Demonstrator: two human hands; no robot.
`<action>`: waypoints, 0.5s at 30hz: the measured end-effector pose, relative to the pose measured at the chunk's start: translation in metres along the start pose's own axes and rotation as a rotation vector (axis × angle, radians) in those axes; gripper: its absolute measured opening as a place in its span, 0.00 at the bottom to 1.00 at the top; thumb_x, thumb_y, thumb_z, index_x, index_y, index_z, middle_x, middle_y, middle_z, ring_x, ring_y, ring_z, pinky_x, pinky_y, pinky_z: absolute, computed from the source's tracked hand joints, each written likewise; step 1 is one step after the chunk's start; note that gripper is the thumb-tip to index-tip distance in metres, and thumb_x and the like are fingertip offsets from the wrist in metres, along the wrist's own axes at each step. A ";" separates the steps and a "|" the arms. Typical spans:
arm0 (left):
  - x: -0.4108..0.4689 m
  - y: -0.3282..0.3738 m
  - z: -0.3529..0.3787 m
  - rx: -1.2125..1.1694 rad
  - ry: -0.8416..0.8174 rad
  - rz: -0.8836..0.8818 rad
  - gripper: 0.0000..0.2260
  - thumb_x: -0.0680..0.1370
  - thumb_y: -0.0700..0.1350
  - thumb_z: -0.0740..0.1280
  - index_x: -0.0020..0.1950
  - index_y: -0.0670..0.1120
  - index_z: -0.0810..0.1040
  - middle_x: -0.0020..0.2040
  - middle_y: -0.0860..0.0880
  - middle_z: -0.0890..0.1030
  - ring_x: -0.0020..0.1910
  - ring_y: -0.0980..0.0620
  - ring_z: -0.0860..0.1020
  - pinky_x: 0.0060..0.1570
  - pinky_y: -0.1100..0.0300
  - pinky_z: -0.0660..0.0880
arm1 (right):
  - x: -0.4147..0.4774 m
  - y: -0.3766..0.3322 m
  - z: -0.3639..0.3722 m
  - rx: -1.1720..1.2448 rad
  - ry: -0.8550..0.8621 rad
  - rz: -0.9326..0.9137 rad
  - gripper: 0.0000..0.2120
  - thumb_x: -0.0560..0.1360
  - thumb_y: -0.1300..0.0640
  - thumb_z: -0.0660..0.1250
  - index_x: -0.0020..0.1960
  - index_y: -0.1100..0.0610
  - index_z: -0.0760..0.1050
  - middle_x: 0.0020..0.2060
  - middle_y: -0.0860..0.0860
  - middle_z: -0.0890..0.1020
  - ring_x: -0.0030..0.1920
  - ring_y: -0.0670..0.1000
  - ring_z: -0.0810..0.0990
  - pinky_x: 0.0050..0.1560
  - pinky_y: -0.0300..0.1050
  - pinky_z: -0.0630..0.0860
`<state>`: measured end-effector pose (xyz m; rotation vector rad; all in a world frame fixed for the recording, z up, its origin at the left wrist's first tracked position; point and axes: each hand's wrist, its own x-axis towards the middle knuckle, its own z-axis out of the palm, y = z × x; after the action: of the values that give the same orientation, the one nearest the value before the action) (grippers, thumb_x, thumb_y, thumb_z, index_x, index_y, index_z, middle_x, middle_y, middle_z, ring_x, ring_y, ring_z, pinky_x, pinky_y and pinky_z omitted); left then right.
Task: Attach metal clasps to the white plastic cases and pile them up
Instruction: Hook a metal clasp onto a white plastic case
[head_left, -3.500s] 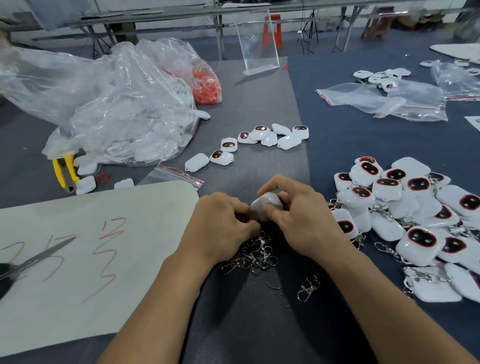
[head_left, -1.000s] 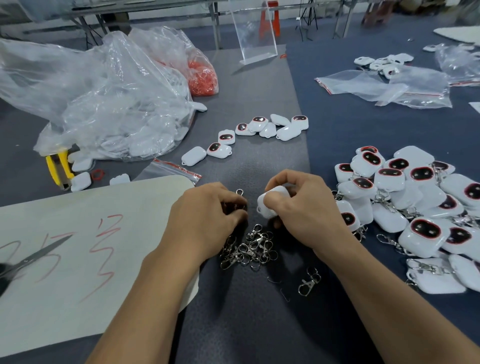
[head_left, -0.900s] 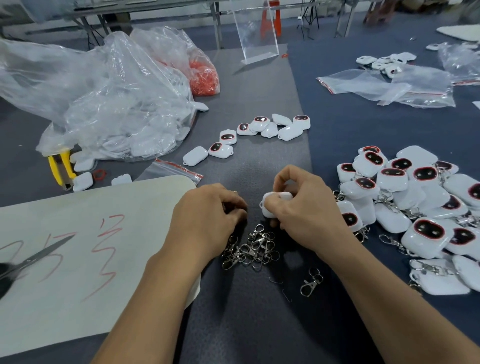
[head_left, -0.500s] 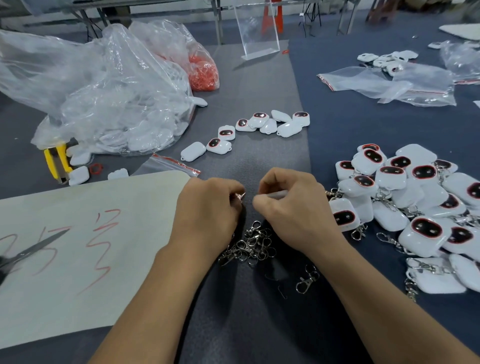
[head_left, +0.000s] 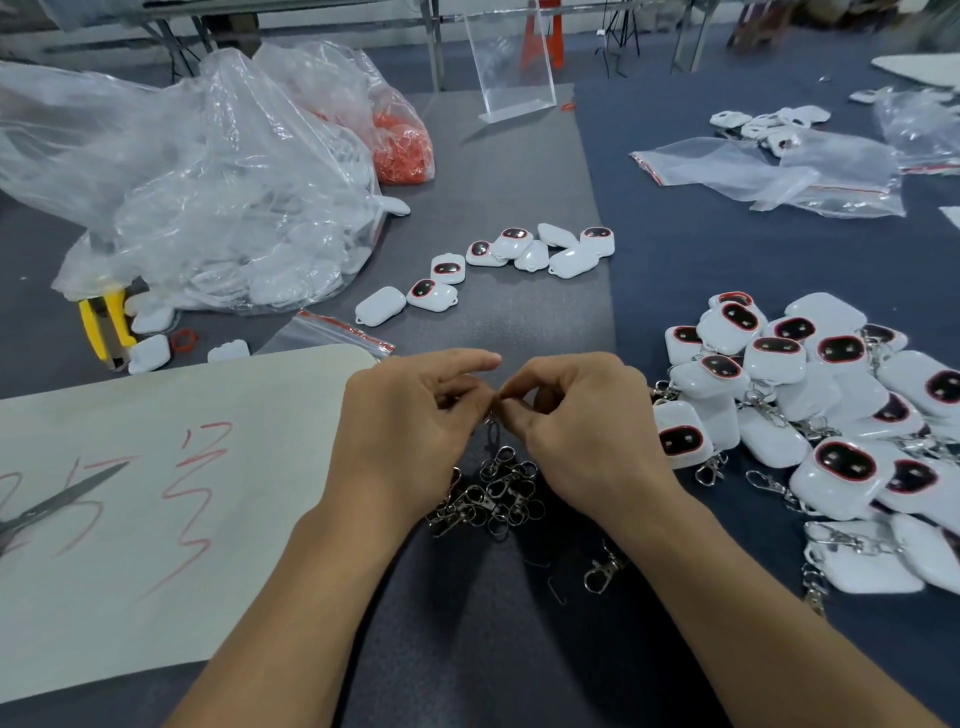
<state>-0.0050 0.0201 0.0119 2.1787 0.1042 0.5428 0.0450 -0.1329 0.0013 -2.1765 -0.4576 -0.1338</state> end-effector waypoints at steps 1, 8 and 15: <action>0.000 -0.001 0.000 -0.001 0.003 0.012 0.14 0.73 0.40 0.77 0.51 0.59 0.86 0.41 0.63 0.85 0.36 0.67 0.81 0.44 0.65 0.80 | -0.001 -0.001 0.000 0.004 0.014 -0.019 0.04 0.71 0.51 0.78 0.40 0.46 0.83 0.27 0.37 0.78 0.27 0.43 0.76 0.28 0.35 0.67; 0.004 -0.001 0.000 -0.241 0.038 -0.063 0.12 0.67 0.45 0.77 0.43 0.63 0.86 0.38 0.59 0.86 0.39 0.58 0.85 0.44 0.62 0.82 | 0.003 -0.006 0.000 0.662 -0.014 0.211 0.12 0.72 0.68 0.75 0.34 0.54 0.85 0.21 0.48 0.76 0.20 0.43 0.68 0.24 0.35 0.66; 0.007 -0.003 0.005 -0.424 -0.002 -0.131 0.09 0.65 0.42 0.77 0.38 0.57 0.88 0.37 0.51 0.87 0.38 0.53 0.86 0.42 0.63 0.80 | 0.005 -0.005 -0.009 0.729 -0.111 0.260 0.11 0.75 0.68 0.74 0.36 0.56 0.86 0.19 0.47 0.76 0.17 0.43 0.66 0.20 0.34 0.63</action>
<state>0.0039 0.0203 0.0095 1.7459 0.1177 0.4420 0.0482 -0.1358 0.0114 -1.5060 -0.2263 0.2632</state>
